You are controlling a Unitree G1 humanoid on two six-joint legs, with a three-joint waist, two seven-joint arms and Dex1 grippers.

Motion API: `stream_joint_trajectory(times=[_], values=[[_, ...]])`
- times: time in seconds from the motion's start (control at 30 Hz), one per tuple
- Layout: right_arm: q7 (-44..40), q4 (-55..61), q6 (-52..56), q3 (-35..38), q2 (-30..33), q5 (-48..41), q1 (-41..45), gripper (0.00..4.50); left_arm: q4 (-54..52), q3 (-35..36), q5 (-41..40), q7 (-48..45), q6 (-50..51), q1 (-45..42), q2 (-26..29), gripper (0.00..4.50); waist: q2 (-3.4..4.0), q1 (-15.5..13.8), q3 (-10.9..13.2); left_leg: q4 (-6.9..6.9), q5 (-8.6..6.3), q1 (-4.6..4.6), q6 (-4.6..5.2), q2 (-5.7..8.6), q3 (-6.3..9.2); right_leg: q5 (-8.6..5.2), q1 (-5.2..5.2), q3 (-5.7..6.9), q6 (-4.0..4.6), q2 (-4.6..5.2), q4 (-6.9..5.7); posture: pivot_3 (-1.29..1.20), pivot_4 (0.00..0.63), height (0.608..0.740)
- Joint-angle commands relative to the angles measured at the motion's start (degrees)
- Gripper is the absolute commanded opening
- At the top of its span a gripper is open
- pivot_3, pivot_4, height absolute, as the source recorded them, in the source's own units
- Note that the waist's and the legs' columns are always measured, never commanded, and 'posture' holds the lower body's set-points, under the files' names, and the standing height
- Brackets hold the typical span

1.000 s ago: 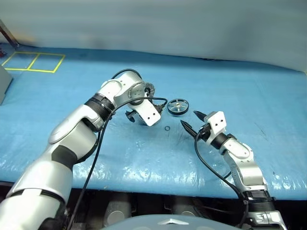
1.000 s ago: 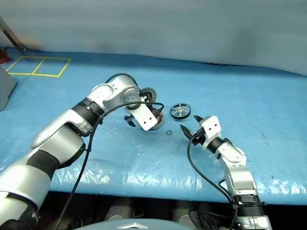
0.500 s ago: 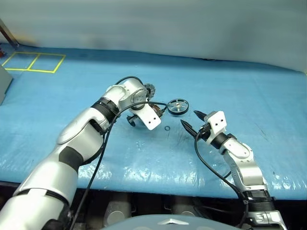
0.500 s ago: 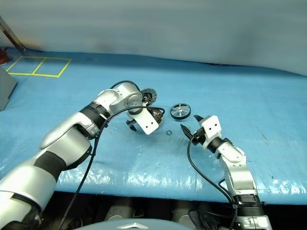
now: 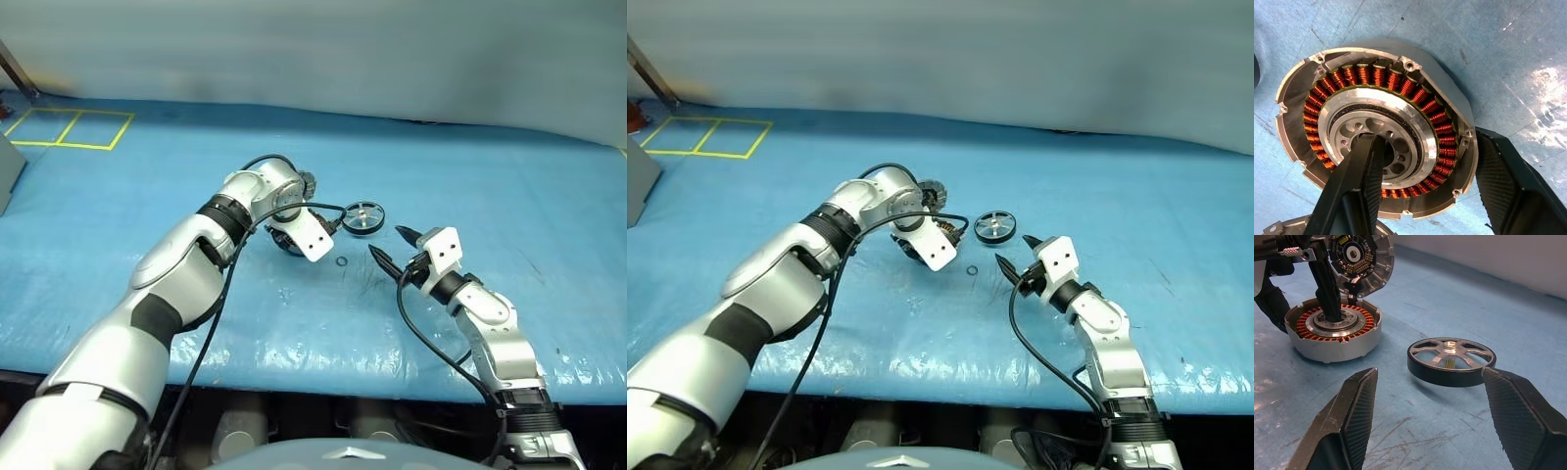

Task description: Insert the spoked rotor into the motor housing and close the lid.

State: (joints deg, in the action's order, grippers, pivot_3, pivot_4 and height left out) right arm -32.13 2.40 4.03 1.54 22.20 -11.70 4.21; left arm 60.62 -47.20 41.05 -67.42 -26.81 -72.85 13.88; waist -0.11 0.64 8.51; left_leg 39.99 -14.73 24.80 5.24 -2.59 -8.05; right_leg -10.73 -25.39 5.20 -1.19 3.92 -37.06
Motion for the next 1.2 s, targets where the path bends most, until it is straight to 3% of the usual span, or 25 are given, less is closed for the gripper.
stream_joint_trajectory(times=[0.03, 0.17, 0.57, 0.77, 1.2], values=[[0.52, 1.53, -1.48, 1.1, -0.25, -0.32, 0.17, 3.53, 0.26, 0.75, 0.14, 0.69, -0.7, 0.91, 1.44, 2.31, 0.0, 0.0, 0.0, 0.0, 0.0, 0.0, 0.0, 0.0, -0.01, 0.0, 0.0, 0.0, 0.0, 0.01, 0.0, 0.0, 0.15, 0.74], [0.72, 0.9, -1.76, 1.14, -0.71, -0.42, -0.16, 3.53, -5.22, 3.03, -2.89, -1.37, -2.11, 2.31, 3.79, 2.31, 0.0, 0.11, 0.0, 0.0, 0.0, 0.02, 0.0, -0.01, -0.01, 0.0, -0.04, 0.0, 0.0, 0.0, -0.01, 0.0, 0.15, 0.74], [1.68, -1.45, -3.88, 1.36, -2.34, -0.34, -0.96, 3.53, -37.95, 6.93, -10.0, -10.49, -1.45, 15.55, 17.35, 2.31, 0.02, 0.02, 0.01, -0.01, 0.16, 0.15, -0.27, 0.0, -0.08, -0.01, -0.13, -0.03, 0.03, 0.01, 0.01, 0.0, 0.15, 0.74], [1.58, -1.74, -4.46, 1.27, -2.72, -0.33, -1.47, 3.53, -49.37, 7.51, -12.26, -12.57, -1.19, 20.33, 21.26, 2.31, 0.02, -0.12, 0.0, 0.02, 0.18, 0.09, -0.29, 0.0, -0.09, 0.01, -0.05, -0.03, 0.0, 0.01, 0.0, 0.0, 0.15, 0.74], [1.51, -1.8, -4.87, 0.75, -3.82, -0.12, -0.94, 3.53, -50.81, 5.22, -11.3, -10.69, -7.3, 22.33, 21.76, 2.31, 0.03, -0.09, 0.0, 0.06, 0.21, 0.01, -0.35, 0.0, -0.11, 0.02, -0.03, -0.1, -0.03, -0.05, -0.09, 0.0, 0.15, 0.74]])
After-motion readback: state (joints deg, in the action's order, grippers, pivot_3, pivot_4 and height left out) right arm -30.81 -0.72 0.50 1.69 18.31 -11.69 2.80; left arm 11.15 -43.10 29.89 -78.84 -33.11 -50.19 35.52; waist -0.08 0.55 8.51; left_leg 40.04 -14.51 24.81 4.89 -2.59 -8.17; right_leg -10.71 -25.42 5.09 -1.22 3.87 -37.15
